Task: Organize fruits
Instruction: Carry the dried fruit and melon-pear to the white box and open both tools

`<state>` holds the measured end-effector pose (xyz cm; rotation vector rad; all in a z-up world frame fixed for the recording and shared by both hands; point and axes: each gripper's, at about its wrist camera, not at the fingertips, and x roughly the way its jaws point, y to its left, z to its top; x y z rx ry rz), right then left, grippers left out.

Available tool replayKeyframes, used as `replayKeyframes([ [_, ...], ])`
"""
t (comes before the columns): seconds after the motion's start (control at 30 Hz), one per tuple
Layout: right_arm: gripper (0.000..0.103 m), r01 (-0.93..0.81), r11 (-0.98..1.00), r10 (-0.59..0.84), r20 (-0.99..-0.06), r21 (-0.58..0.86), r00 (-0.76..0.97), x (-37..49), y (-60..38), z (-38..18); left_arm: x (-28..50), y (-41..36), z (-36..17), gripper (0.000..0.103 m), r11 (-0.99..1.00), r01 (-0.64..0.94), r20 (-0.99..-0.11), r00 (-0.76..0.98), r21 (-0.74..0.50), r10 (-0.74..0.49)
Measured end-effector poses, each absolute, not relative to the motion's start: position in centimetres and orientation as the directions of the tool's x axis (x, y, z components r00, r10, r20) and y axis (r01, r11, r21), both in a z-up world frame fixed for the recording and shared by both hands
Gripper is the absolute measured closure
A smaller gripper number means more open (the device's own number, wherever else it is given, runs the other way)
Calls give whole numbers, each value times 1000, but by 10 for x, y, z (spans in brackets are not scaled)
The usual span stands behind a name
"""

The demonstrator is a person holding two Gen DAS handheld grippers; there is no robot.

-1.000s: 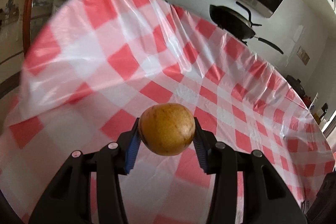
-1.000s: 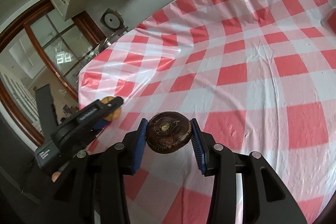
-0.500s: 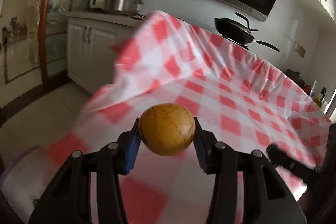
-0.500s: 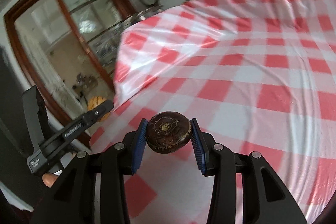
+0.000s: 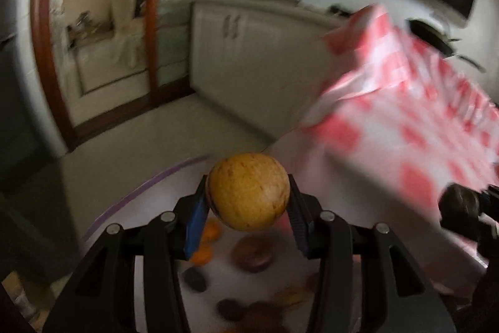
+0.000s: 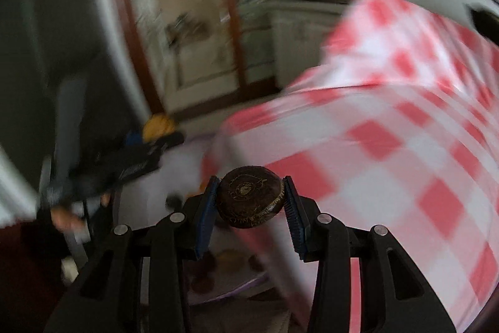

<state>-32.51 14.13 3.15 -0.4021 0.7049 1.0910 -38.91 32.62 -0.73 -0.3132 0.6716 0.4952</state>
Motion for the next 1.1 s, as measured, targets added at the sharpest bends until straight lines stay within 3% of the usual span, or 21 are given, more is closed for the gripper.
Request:
replayKeyframes([
  [0.17,62,-968,218,536,-814,-123,224,-372,200,-23,-397,365,-49,56,783,-620,-780,516,-54,355],
  [0.37,62,-981,173,379,-914,-88,149,-377,241,-83,-391,389,-101,56,742,-669,-895,357,-44,269],
  [0.57,62,-968,238,292,-945,-75,145,-352,262,-113,-385,402,-131,56,720,-693,-936,278,-41,214],
  [0.77,61,-967,247,309,-941,-60,137,-351,259,-111,-383,400,-129,52,721,-692,-924,301,-40,237],
  [0.8,59,-968,244,322,-936,-62,141,-350,256,-107,-387,395,-128,51,719,-693,-918,317,-52,239],
  [0.93,31,-973,224,405,-902,-57,146,-360,242,-75,-387,395,-106,51,737,-676,-866,380,-20,325],
  [0.97,30,-975,215,420,-897,-51,140,-362,238,-67,-389,394,-97,47,743,-670,-844,403,-9,353],
  [1.03,23,-981,190,467,-876,-33,120,-369,227,-43,-396,390,-70,28,758,-651,-781,461,26,422],
  [1.1,16,-984,180,508,-857,3,91,-370,215,-22,-404,384,-40,1,759,-646,-695,508,84,509],
])
